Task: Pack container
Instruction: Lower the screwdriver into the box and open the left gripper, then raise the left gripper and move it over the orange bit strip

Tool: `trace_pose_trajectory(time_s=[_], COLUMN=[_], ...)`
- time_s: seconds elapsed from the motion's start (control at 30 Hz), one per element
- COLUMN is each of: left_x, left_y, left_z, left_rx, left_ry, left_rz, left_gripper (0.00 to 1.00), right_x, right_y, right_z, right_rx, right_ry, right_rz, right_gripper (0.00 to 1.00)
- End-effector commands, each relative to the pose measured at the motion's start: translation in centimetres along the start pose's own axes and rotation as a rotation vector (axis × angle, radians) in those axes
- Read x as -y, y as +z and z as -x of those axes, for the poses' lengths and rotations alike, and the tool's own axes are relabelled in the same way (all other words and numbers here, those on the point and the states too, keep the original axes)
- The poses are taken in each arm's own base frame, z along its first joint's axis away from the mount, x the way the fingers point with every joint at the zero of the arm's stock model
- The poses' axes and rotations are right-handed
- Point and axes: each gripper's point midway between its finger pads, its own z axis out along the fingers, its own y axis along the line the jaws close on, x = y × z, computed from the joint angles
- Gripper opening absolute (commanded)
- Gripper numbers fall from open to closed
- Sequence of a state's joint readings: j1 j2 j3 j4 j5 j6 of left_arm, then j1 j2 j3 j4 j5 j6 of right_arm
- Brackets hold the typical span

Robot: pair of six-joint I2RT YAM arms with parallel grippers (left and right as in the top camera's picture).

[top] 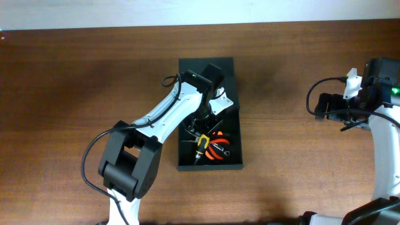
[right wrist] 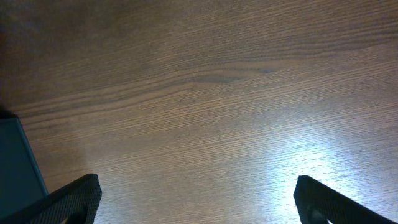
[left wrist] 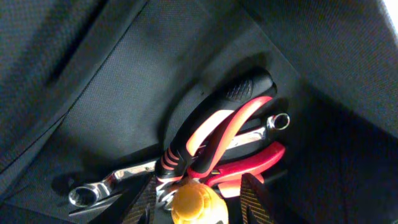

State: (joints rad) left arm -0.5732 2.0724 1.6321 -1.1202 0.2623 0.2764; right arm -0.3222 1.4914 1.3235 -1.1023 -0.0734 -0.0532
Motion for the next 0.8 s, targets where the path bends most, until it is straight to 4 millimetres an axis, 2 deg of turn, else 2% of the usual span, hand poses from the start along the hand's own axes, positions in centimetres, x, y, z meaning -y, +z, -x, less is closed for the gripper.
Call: trace_pose_trajectory(time_s=[0.0, 0.1, 0.2, 0.33, 0.43, 0.5, 0.57, 0.6, 0.7, 0.77], left_x=[0.3, 0.4, 0.6, 0.5, -0.6, -2.0, -4.4, -5.2, -6.8, -7.7], left_y=[-0.3, -1.9, -4.6, -9.7, -13.6, -16.1, -19.4, -20.4, -22.6, -23.5], left_z=[0.3, 1.3, 3.0, 5.5, 6.3, 6.1, 5.0, 4.4, 2.7, 1.3], left_rx=[-0.002, 0.023, 0.078, 0.175, 0.228, 0.252, 0.273, 0.281, 0.298, 0.292], left_ry=[-0.002, 0.005, 0.019, 0.045, 0.018, -0.041, -0.168, -0.218, -0.336, -0.406], left_rz=[-0.012, -0.005, 0.011, 0.085, 0.194, 0.288, 0.419, 0.45, 0.474, 0.472], left_gripper=[0.49, 0.52, 0.59, 0.84, 0.94, 1.0, 0.99, 0.99, 0.99, 0.99], right_x=[0.0, 0.0, 0.0, 0.0, 0.0, 0.0, 0.0, 0.0, 0.0, 0.0], right_y=[-0.1, -0.1, -0.1, -0.1, -0.1, -0.1, -0.1, -0.1, -0.1, -0.1], right_z=[-0.1, -0.1, -0.1, -0.1, -0.1, -0.1, -0.1, -0.1, -0.1, -0.1], right_rx=[0.002, 0.002, 0.002, 0.002, 0.002, 0.002, 0.002, 0.002, 0.002, 0.002], right_ry=[0.006, 0.006, 0.006, 0.006, 0.006, 0.006, 0.006, 0.006, 0.006, 0.006], right_rz=[0.007, 0.007, 0.007, 0.007, 0.007, 0.007, 0.007, 0.007, 0.007, 0.007], right_gripper=[0.99, 0.99, 0.99, 0.99, 0.99, 0.99, 0.99, 0.99, 0.99, 0.99])
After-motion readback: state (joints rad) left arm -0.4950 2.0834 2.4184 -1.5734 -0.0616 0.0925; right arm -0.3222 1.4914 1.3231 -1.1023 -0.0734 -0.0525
